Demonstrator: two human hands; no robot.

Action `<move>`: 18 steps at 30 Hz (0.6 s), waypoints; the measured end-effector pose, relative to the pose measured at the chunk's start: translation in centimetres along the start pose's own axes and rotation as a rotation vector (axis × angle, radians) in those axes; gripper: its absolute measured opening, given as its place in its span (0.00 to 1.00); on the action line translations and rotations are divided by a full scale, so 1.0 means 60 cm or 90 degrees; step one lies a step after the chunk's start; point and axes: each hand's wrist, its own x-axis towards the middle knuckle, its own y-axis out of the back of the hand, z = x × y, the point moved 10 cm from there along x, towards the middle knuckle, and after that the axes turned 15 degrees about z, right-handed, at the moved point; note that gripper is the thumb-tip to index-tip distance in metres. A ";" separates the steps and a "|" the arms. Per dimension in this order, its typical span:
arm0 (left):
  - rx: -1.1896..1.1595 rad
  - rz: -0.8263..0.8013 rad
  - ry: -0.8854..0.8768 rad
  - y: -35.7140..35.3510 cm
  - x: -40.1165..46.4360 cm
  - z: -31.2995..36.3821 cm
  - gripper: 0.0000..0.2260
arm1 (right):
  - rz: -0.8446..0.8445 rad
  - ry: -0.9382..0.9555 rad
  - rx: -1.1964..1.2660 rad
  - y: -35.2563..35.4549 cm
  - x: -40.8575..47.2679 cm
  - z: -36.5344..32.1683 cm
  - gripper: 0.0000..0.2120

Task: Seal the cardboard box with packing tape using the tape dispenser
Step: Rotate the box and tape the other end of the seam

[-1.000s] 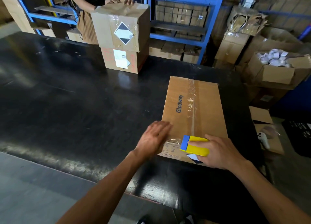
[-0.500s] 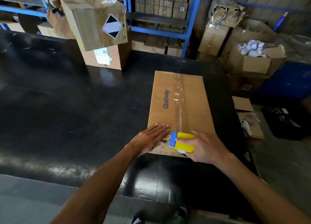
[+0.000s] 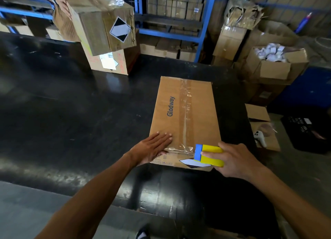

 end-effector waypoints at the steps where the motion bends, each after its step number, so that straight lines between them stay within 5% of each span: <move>1: 0.008 -0.003 -0.012 0.002 0.000 0.004 0.26 | -0.015 -0.007 -0.008 -0.001 0.003 -0.001 0.33; 12: 0.034 -0.062 -0.062 -0.042 0.129 0.095 0.29 | -0.009 -0.031 -0.008 0.008 0.017 0.017 0.25; 18: 0.026 0.025 -0.007 -0.038 0.122 0.091 0.29 | 0.004 -0.022 -0.003 0.002 0.013 0.014 0.26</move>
